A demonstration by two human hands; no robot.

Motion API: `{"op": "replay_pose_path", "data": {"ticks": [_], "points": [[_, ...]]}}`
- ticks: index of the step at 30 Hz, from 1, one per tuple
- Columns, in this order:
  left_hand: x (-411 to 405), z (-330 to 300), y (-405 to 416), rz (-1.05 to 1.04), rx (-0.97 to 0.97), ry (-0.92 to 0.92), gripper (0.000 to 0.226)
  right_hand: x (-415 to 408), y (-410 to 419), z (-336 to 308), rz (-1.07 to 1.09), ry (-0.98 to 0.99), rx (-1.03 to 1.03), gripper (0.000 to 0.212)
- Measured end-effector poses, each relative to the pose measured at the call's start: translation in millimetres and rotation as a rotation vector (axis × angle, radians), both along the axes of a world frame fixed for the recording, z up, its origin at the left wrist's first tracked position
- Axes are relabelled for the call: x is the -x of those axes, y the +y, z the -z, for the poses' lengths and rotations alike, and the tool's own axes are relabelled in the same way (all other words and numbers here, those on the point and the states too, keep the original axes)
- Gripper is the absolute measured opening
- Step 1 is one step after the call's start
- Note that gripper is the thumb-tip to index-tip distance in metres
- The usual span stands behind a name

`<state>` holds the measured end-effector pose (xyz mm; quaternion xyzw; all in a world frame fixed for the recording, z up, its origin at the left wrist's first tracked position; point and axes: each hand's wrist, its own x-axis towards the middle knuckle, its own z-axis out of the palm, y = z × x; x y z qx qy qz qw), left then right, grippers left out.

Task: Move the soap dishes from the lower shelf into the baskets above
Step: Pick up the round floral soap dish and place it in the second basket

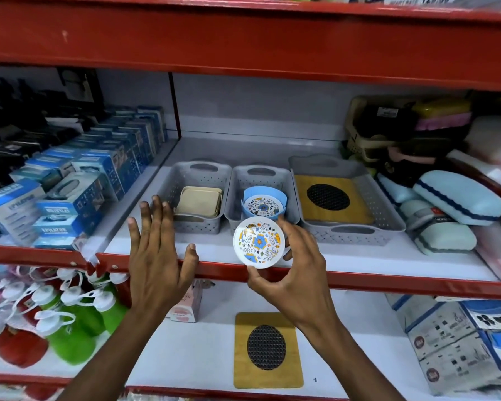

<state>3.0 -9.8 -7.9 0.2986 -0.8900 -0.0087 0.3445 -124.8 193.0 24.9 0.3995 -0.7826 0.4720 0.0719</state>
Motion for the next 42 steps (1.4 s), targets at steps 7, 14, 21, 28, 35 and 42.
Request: {"op": "replay_pose_path", "data": {"ticks": [7,14,21,28,35,42], "points": [[0,0,1,-0.008,-0.004,-0.004,0.085,0,0,0,0.009,0.003,-0.006,0.091],[0,-1,1,-0.003,-0.011,-0.011,0.084,13,-4,-27,0.077,0.101,-0.034,0.09],[-1,-1,2,0.008,-0.012,-0.013,0.084,66,-52,-63,0.188,0.102,-0.316,0.107],[0,-1,0,0.012,-0.021,-0.024,0.085,87,-76,-66,0.159,-0.019,-0.559,0.076],[0,-1,-1,0.005,-0.023,-0.011,0.085,89,-76,-71,0.106,0.006,-0.687,0.072],[-1,-1,0,0.013,-0.015,-0.002,0.086,75,-50,-66,0.087,0.081,-0.587,0.089]]}}
